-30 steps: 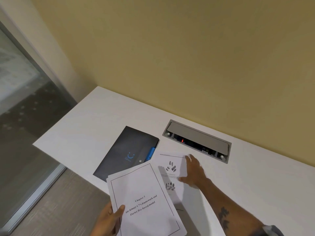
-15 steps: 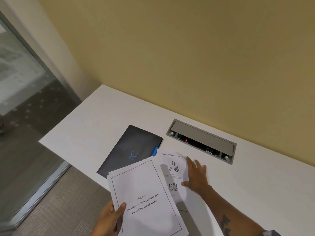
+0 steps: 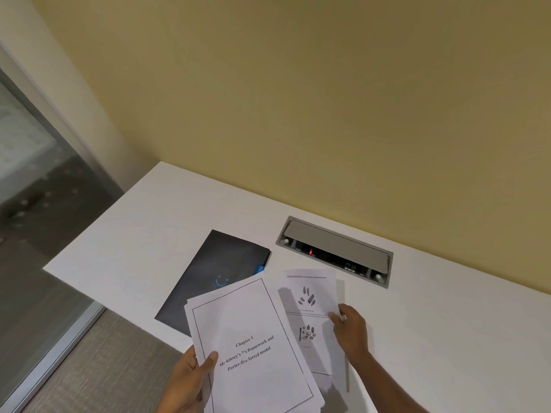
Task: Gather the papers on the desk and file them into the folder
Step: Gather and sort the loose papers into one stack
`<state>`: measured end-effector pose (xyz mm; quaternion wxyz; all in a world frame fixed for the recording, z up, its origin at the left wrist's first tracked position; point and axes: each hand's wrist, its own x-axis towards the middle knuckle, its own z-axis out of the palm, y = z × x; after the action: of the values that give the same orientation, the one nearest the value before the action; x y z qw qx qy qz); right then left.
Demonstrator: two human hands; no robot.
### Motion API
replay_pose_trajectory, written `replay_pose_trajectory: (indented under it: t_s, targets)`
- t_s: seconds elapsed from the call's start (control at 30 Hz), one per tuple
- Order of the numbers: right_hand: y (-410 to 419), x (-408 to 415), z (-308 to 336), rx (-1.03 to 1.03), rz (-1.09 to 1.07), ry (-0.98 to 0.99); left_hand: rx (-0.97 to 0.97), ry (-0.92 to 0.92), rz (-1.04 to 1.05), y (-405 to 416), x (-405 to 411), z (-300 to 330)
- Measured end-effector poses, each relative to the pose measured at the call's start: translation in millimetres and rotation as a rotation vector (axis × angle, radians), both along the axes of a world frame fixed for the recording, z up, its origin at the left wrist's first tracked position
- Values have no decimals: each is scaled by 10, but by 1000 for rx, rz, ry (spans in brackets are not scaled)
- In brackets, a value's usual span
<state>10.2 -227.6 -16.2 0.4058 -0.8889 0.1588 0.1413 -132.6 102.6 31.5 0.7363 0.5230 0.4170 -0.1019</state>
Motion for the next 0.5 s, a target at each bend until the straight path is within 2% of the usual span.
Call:
replay_pose_trajectory:
  t_s: [0.13,0.3,0.5]
  targets:
    - [-254,-40,13,147,-71,29,17,-5,-48,-50,80,84]
    - [-416,-92,230,335,-59,72,46,-47,-85,-172,226,211]
    - [-385,-149,492,545,-26,155,110,-73,-262,-357,425,439]
